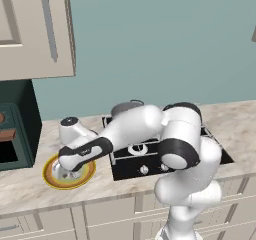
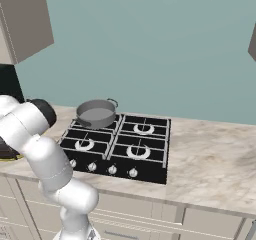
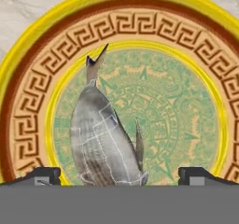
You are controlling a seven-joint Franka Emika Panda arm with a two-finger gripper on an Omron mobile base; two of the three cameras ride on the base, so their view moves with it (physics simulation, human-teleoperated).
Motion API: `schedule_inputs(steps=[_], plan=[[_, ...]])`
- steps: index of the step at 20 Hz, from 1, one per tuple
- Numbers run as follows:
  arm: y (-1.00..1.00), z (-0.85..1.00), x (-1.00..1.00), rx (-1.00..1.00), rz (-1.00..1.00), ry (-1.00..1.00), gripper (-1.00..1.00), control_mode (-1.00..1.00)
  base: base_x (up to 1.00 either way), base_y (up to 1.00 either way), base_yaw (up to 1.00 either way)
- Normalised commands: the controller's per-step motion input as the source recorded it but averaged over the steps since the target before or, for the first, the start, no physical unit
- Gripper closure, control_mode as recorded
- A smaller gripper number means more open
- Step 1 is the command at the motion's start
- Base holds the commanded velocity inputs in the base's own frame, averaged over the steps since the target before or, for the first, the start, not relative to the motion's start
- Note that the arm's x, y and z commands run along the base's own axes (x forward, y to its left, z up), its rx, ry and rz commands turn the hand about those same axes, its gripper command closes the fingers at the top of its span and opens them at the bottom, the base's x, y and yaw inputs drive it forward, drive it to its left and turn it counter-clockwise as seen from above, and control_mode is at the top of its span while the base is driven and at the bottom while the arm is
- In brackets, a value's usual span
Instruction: Retrieve the frozen meat and place it in the pot on a burner. Then turn the burner on.
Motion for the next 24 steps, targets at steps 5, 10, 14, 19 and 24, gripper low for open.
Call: schedule_inputs(steps=[5,10,14,19,24], plan=[[0.1,-0.24,0.25,-0.02,-0.02,0.05,-1.0,-1.0,0.0,0.0,0.0],[0.01,-0.16,0.01,0.0,0.0,0.0,-1.0,-1.0,0.0,0.0,0.0],[0.03,-0.08,0.0,0.0,0.0,0.0,1.0,-1.0,0.0,0.0,0.0],[-0.02,0.0,0.0,0.0,-0.01,0.0,1.0,-1.0,0.0,0.0,0.0],[-0.37,0.0,0.0,0.0,-0.02,0.0,1.0,-1.0,0.0,0.0,0.0]])
